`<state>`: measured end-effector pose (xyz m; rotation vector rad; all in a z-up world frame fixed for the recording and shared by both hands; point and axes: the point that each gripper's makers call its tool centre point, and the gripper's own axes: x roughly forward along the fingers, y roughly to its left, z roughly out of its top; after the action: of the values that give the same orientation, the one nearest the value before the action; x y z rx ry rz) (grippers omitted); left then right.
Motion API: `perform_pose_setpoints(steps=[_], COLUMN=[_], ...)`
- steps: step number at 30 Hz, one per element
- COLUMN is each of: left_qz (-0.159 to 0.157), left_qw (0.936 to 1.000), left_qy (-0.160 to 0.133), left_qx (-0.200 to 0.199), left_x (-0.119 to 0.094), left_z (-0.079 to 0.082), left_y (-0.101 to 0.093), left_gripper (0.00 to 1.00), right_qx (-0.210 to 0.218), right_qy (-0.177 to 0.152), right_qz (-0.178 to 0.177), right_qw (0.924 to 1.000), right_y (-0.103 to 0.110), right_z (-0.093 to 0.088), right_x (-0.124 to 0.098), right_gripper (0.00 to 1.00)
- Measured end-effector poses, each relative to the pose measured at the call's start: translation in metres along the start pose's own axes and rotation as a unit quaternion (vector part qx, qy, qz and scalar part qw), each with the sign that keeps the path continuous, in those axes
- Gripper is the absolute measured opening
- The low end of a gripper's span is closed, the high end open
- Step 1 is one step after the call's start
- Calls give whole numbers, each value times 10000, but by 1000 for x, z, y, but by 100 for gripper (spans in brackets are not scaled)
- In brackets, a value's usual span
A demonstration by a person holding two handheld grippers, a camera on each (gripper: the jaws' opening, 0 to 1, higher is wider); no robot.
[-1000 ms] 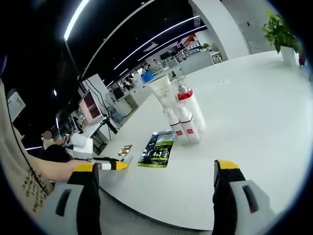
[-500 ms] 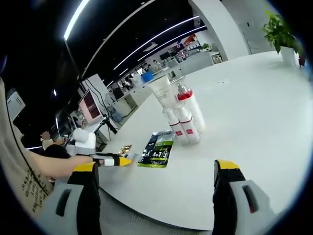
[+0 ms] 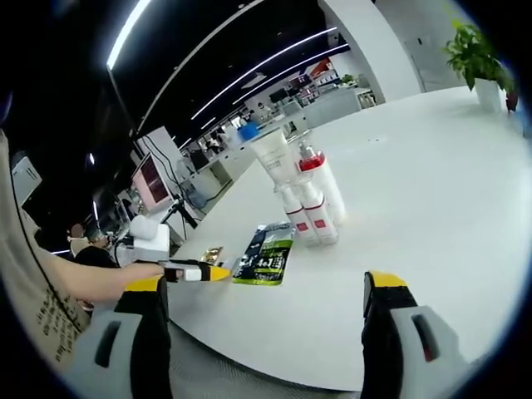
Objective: Arrange the skincare products in the storage area until every visible bottle or jar stands upright without overlapping.
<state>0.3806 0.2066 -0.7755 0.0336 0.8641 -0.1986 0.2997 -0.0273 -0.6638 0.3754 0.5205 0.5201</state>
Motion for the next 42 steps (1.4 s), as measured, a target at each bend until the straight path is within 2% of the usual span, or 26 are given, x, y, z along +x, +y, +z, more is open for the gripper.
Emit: perform_pose_setpoints(steps=[24, 42], left_qz=[53, -5], left_qw=[10000, 10000], left_qy=[-16, -27], left_qx=[-51, -64], left_x=[4, -2], left_z=[-2, -3], left_y=[-3, -1], left_gripper=[38, 44], right_qx=[15, -48], right_qy=[3, 16], right_qz=[-18, 7], right_qw=[10000, 10000], right_y=[-1, 1], right_z=[0, -1], right_x=[0, 0], right_gripper=[98, 98])
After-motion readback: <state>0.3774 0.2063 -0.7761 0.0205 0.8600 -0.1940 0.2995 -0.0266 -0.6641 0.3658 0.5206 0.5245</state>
